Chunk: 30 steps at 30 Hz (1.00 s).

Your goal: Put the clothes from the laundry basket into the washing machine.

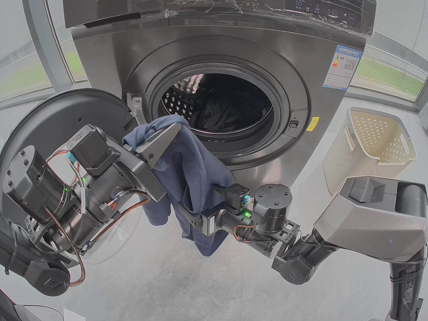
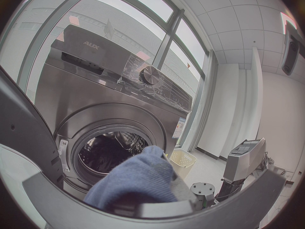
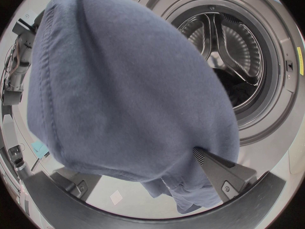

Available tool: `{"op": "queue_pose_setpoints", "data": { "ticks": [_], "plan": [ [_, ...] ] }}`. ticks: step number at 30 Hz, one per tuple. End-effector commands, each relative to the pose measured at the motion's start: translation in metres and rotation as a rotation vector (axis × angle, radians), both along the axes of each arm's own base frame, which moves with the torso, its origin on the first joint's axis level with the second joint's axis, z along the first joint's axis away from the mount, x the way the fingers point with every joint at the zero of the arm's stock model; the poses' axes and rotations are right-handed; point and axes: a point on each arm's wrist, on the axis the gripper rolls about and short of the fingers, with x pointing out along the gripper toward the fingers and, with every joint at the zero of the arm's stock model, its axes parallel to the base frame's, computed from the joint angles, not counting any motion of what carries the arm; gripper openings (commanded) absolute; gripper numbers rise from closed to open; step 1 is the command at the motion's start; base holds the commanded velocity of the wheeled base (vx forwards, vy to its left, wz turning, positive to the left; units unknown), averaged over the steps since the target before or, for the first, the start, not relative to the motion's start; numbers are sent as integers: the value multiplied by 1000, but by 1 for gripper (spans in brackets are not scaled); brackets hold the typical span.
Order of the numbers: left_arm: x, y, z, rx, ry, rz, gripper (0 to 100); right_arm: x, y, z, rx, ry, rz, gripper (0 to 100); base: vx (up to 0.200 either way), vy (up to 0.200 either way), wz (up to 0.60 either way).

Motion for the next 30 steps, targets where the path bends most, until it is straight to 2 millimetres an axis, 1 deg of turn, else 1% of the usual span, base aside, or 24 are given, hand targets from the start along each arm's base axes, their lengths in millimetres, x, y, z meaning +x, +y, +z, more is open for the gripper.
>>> {"op": "queue_pose_setpoints", "data": {
  "ticks": [1, 7, 8, 9, 11, 12, 13, 15, 18, 20, 23, 24, 26, 30],
  "plan": [
    [0, 0, 0, 1, 1, -1, 0, -5, -3, 14, 22, -19, 3, 0, 0, 0, 0],
    [0, 1, -1, 1, 2, 2, 0, -20, -16, 24, 13, -6, 6, 0, 0, 0, 0],
    [0, 1, -1, 1, 2, 2, 0, -20, -16, 24, 13, -6, 6, 0, 0, 0, 0],
    [2, 1, -1, 3, 5, 7, 0, -26, -24, 29, 9, -3, 1, 0, 0, 0, 0],
    [2, 1, -1, 3, 5, 7, 0, -30, -31, 33, 8, -2, -3, 0, 0, 0, 0],
    [2, 1, -1, 3, 5, 7, 0, -30, -31, 33, 8, -2, -3, 0, 0, 0, 0],
    [1, 2, -1, 1, 4, 8, 0, -34, -36, 38, 9, -6, -5, 0, 0, 0, 0],
    [1, 2, -1, 3, 5, 10, 0, -34, -40, 40, 9, -6, -16, 0, 0, 0, 0],
    [0, 3, -1, 2, 4, 12, 0, -33, -56, 44, 3, -5, -46, 0, 0, 0, 0],
    [0, 4, -2, 6, 8, 12, 0, -31, -68, 53, 13, -17, -75, 0, 0, 0, 0],
    [2, 5, -4, 13, 18, 21, 0, -30, -92, 72, 31, -55, -120, 0, 0, 0, 0],
    [2, 5, -5, 15, 21, 22, 0, -31, -96, 75, 36, -64, -130, 0, 0, 0, 0],
    [1, 6, -6, 20, 26, 24, 0, -36, -112, 93, 68, -103, -156, 0, 0, 0, 0],
    [-2, 9, -8, 28, 33, 28, 0, -47, -121, 111, 106, -137, -163, 0, 0, 0, 0]
  ]
}}
